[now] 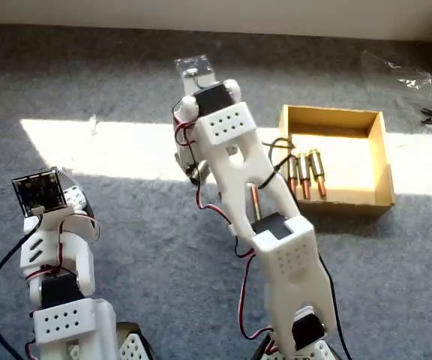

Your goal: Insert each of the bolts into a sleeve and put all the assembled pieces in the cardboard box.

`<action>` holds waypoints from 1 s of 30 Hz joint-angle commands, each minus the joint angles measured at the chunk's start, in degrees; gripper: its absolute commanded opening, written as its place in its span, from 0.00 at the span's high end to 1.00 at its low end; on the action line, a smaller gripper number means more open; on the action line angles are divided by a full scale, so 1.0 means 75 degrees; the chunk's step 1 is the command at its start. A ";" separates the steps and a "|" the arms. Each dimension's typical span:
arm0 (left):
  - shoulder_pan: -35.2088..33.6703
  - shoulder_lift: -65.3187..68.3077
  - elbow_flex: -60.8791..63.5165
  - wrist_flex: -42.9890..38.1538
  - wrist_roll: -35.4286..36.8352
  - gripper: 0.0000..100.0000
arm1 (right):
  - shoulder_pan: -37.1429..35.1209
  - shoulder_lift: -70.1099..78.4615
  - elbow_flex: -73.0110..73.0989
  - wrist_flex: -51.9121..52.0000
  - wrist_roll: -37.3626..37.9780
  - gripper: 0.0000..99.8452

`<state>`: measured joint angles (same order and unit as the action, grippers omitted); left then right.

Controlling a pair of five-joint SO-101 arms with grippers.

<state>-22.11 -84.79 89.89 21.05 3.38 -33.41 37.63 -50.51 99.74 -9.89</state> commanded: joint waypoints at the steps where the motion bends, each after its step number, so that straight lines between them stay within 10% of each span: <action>1: -0.0100 -0.0088 -0.0299 -0.0129 0.0059 0.99 | -0.0287 0.0100 -0.0381 -0.0393 -0.1008 0.93; 17: -0.0100 -0.0088 -0.0264 -0.0129 0.0059 0.99 | -0.0018 0.1366 -0.0381 -0.1776 -0.4278 0.93; 30: -0.0088 -0.0088 -0.0252 -0.0129 0.0059 0.99 | 0.0404 0.1471 -0.0381 -0.1799 -0.4595 0.93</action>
<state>-22.11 -84.79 89.89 21.05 3.47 -31.56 49.41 -50.51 87.08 -43.82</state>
